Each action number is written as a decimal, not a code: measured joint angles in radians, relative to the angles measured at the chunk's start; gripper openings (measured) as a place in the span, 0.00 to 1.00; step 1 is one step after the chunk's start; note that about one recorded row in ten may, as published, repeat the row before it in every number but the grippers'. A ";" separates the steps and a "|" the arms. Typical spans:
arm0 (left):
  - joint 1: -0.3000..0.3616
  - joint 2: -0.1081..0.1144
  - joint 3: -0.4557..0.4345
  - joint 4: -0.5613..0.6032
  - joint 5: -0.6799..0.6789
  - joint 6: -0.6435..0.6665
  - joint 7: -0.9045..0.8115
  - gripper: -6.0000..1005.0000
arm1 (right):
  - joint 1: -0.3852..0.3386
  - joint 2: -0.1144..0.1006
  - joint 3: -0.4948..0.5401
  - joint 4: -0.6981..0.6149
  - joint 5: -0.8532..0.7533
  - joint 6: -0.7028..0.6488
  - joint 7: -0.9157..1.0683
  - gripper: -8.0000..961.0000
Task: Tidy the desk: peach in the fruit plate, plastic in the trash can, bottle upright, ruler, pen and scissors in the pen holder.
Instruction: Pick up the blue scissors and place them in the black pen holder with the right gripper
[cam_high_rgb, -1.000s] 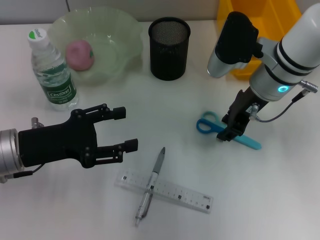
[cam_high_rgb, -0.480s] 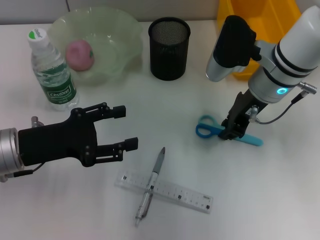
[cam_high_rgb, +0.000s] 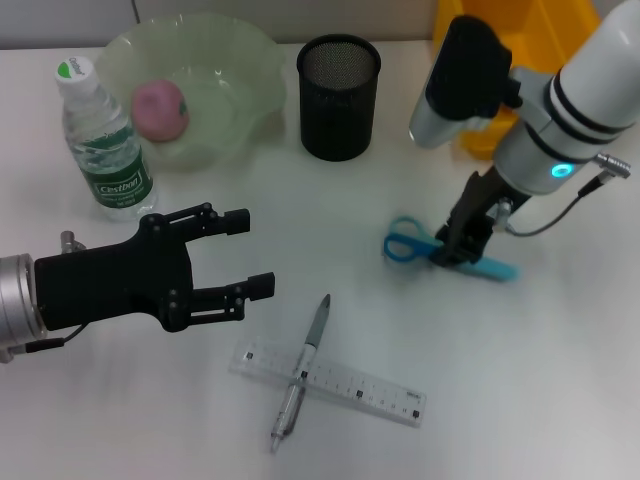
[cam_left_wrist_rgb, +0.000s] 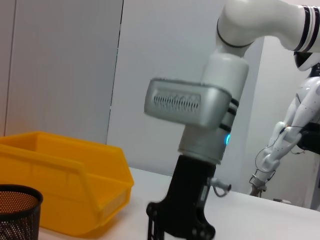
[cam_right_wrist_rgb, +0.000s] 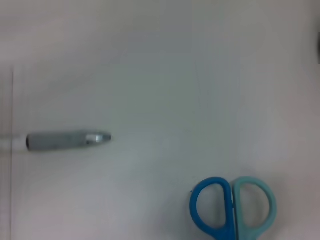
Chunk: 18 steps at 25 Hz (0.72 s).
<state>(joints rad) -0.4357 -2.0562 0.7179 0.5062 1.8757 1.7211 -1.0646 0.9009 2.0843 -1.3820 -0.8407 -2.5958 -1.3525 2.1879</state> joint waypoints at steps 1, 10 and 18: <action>0.000 0.000 0.000 0.000 0.000 0.000 0.000 0.81 | 0.000 0.000 0.000 0.000 0.000 0.000 0.000 0.25; 0.005 0.002 -0.023 0.000 -0.001 0.005 0.000 0.81 | -0.167 -0.004 0.238 -0.194 0.327 -0.053 -0.214 0.25; 0.004 0.004 -0.025 0.000 -0.001 0.007 0.000 0.81 | -0.276 -0.004 0.363 0.034 0.852 -0.038 -0.738 0.25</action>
<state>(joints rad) -0.4318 -2.0526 0.6929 0.5062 1.8744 1.7284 -1.0645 0.6252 2.0800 -1.0194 -0.8069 -1.7439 -1.3903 1.4495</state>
